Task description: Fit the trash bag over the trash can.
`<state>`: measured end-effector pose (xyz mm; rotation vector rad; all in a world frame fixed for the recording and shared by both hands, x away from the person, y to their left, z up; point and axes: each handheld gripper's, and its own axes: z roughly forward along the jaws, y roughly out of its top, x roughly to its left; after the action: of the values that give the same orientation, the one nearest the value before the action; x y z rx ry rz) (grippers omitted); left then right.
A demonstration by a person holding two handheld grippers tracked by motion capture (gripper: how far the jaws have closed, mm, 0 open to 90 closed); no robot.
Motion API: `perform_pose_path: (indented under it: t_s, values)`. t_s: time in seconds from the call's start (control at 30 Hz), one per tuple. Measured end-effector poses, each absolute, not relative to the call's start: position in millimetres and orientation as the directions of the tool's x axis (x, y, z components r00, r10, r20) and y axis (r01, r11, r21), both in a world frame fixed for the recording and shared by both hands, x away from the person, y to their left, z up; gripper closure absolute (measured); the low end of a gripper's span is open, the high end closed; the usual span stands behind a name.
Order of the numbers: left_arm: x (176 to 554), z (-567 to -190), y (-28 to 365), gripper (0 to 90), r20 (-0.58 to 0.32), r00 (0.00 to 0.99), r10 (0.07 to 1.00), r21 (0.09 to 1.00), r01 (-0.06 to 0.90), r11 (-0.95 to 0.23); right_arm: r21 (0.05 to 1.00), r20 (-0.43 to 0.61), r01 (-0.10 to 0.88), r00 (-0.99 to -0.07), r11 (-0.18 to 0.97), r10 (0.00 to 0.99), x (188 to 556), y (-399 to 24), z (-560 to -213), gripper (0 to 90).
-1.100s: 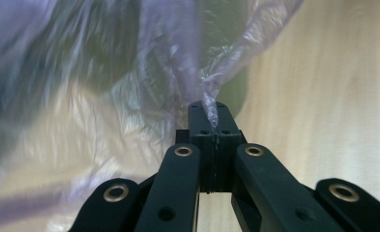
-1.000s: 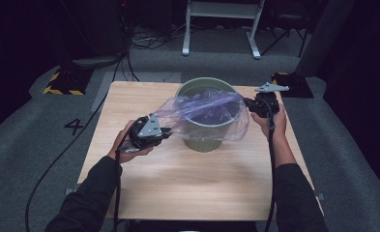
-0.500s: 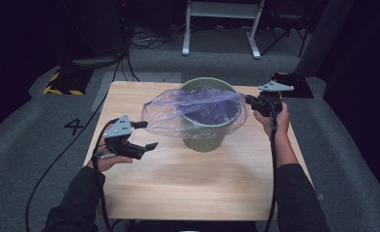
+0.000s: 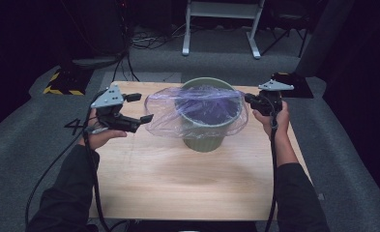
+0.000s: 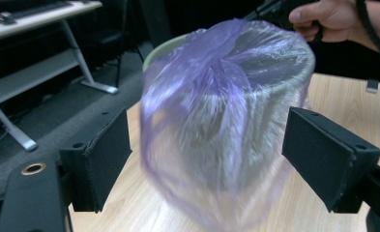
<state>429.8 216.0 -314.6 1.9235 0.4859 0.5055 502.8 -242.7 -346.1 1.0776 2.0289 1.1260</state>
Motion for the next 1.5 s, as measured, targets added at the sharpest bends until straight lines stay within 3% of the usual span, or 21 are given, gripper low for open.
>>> perform_pose_path:
  t_s: [0.07, 0.13, 0.3, 0.43, 0.57, 0.7, 0.83, 1.03, 1.17, 1.5]
  values:
    - [441.4, -314.6, 206.6, 19.9, 0.130, 0.829, 0.544, 0.910, 0.118, -0.397, 0.875, -0.098, 0.363, -0.513, 0.319, 0.853, 502.7, -241.1, -345.2, 80.5]
    - [451.2, -314.8, 199.8, 22.6, 0.130, 0.820, 0.557, 0.905, 0.132, -0.404, 0.878, -0.101, 0.358, -0.513, 0.319, 0.852, 503.1, -240.1, -344.3, 70.0]
    - [474.6, -318.8, 187.3, 42.5, 0.116, 0.817, 0.565, 0.892, 0.164, -0.421, 0.883, -0.086, 0.356, -0.519, 0.307, 0.850, 499.1, -246.1, -337.0, 45.2]
    - [485.0, -323.8, 181.7, 50.4, 0.117, 0.816, 0.567, 0.883, 0.175, -0.435, 0.898, -0.082, 0.326, -0.537, 0.296, 0.840, 490.0, -255.5, -327.6, 36.6]
    - [492.8, -328.6, 175.1, 59.5, 0.141, 0.806, 0.575, 0.868, 0.178, -0.463, 0.907, -0.073, 0.304, -0.567, 0.290, 0.820, 482.5, -262.3, -317.8, 34.2]
    - [502.6, -332.1, 168.9, 64.4, 0.135, 0.795, 0.591, 0.863, 0.199, -0.465, 0.915, -0.050, 0.281, -0.634, 0.289, 0.772, 478.2, -260.9, -315.7, 37.1]
    - [512.3, -336.0, 162.8, 68.8, 0.134, 0.794, 0.593, 0.861, 0.202, -0.466, 0.896, -0.091, 0.279, -0.648, 0.346, 0.757, 482.9, -250.2, -322.1, 40.4]
    - [525.1, -339.9, 158.8, 76.8, 0.078, 0.796, 0.600, 0.889, 0.216, -0.403, 0.901, -0.072, 0.294, -0.623, 0.318, 0.779, 496.6, -250.5, -329.5, 64.8]
    - [531.5, -346.7, 154.2, 87.7, 0.054, 0.802, 0.595, 0.903, 0.215, -0.373, 0.911, -0.074, 0.271, -0.633, 0.310, 0.771, 501.3, -251.5, -334.7, 89.1]
    - [545.1, -363.4, 143.7, 89.8, 0.000, 0.772, 0.636, 0.887, 0.294, -0.357, 0.905, -0.096, 0.287, -0.583, 0.315, 0.807, 511.2, -239.1, -348.5, 90.0]
